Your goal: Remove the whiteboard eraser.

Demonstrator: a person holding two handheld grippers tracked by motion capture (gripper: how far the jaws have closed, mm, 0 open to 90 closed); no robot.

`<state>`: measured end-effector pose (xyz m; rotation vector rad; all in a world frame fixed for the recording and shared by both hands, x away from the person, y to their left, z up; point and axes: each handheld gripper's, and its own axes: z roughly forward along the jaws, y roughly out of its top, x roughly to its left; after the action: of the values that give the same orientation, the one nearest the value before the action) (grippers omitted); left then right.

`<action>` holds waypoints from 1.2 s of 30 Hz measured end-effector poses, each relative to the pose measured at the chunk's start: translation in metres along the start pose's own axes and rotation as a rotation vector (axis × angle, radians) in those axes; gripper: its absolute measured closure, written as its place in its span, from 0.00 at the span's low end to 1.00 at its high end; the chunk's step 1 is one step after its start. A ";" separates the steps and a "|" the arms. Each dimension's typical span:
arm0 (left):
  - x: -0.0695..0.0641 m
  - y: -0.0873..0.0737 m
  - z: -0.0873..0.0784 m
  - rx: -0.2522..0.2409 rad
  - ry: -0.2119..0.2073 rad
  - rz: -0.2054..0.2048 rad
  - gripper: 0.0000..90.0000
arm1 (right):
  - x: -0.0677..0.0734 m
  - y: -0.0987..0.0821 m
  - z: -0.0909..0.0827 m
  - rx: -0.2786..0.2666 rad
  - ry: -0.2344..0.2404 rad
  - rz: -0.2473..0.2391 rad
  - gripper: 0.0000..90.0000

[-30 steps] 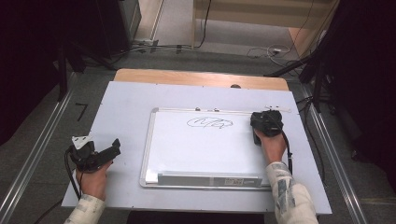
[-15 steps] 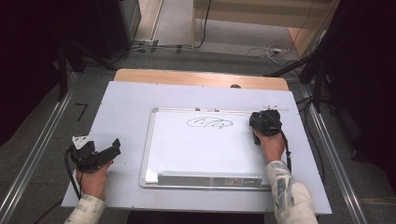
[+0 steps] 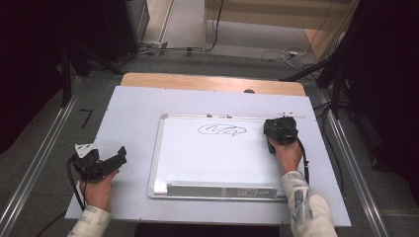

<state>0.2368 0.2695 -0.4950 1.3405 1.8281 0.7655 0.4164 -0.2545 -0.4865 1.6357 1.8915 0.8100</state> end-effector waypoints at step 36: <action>0.003 -0.001 -0.002 -0.001 0.007 -0.005 0.01 | 0.022 0.004 -0.022 -0.037 0.104 -0.027 0.42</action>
<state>0.2336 0.2715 -0.4953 1.3330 1.8354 0.7693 0.4000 -0.2348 -0.4679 1.5695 1.9527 0.9294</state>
